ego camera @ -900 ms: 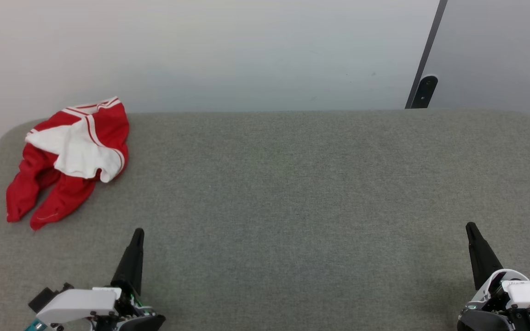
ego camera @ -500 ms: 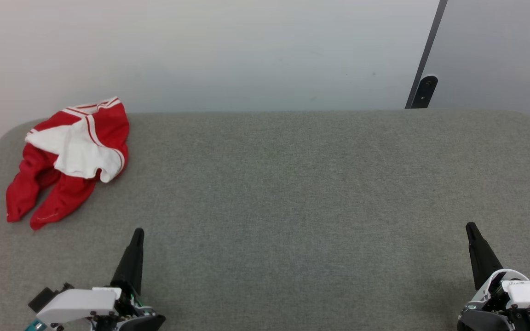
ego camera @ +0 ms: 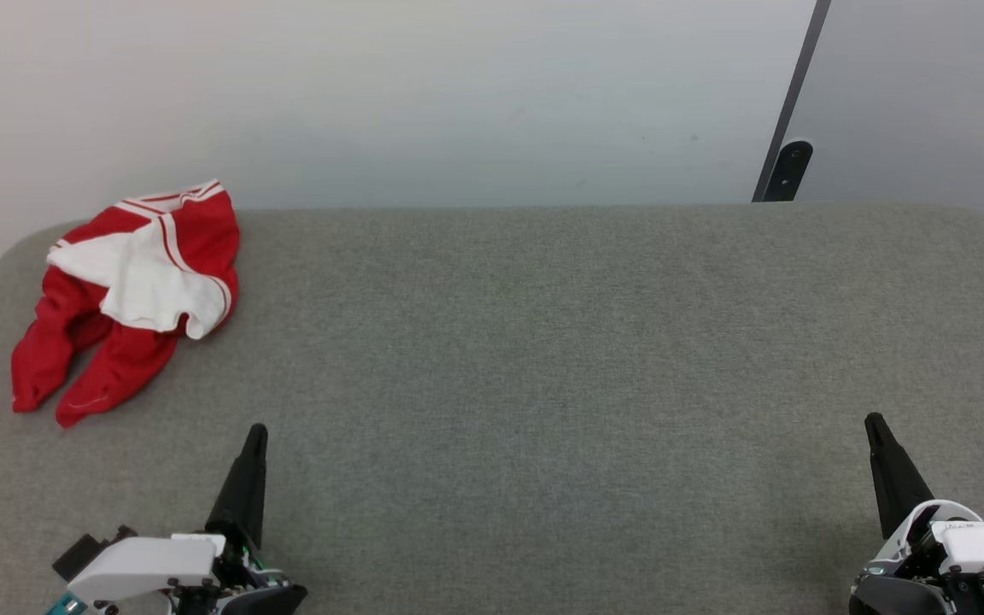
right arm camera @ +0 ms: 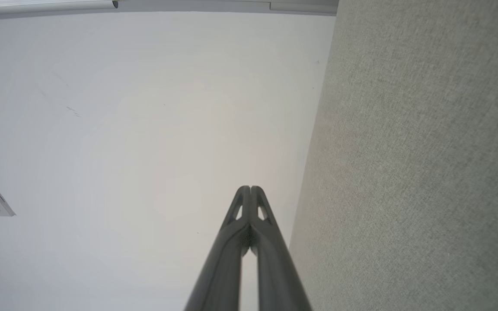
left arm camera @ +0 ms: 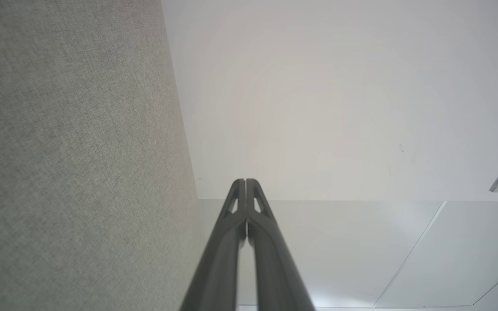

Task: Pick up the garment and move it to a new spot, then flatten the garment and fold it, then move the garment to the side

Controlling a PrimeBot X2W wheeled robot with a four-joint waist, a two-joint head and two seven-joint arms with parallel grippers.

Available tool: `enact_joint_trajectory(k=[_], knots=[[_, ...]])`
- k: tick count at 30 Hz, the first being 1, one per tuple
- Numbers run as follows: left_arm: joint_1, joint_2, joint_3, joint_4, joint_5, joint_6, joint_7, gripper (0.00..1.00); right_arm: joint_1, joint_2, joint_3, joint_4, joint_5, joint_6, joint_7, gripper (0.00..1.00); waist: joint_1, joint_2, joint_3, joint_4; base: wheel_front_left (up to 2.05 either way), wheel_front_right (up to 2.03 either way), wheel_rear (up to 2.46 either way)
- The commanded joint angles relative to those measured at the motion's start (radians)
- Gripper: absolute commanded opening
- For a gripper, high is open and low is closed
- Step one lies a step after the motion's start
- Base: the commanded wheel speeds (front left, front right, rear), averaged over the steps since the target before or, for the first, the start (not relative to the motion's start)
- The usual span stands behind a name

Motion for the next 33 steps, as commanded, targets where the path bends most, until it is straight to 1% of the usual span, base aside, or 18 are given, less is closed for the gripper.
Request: enact_joint_trajectory(k=[1, 7, 8, 12, 22, 33], knots=[[-0.009, 0.001, 0.001, 0.001, -0.004, -0.006, 0.002, 0.00, -0.003, -0.002, 0.003, -0.002, 0.004, -0.001, 0.001, 0.00, 0.0000, 0.0000, 0.000, 0.000, 0.00, 0.00, 0.00], [-0.009, 0.001, 0.001, 0.001, -0.004, -0.006, 0.002, 0.00, -0.003, -0.002, 0.003, -0.002, 0.004, -0.001, 0.001, 0.00, 0.0000, 0.0000, 0.000, 0.000, 0.00, 0.00, 0.00], [0.000, 0.000, -0.001, 0.001, 0.000, 0.000, 0.000, 1.00, 0.000, 0.000, 0.000, 0.001, 0.000, 0.000, 0.000, 1.00, 0.0000, 0.0000, 0.000, 0.000, 0.00, 0.00, 0.00], [0.033, -0.009, -0.005, 0.035, 0.000, 0.001, -0.001, 1.00, 0.027, 0.006, 0.000, 0.035, -0.001, 0.000, -0.001, 1.00, 0.0000, 0.0000, 0.000, 0.000, 0.00, 0.00, 0.00], [0.038, -0.008, -0.061, -0.009, 0.005, 0.007, -0.047, 1.00, 0.041, 0.005, 0.049, 0.002, -0.018, 0.000, -0.047, 1.00, 0.0000, 0.0000, 0.000, -0.001, 0.00, 0.00, 0.00], [0.047, -0.006, -0.115, -0.061, 0.047, 0.026, -0.098, 1.00, 0.051, 0.004, 0.098, -0.012, -0.056, 0.000, -0.098, 1.00, 0.0000, 0.0000, -0.001, -0.004, 0.00, 0.00, 0.00]])
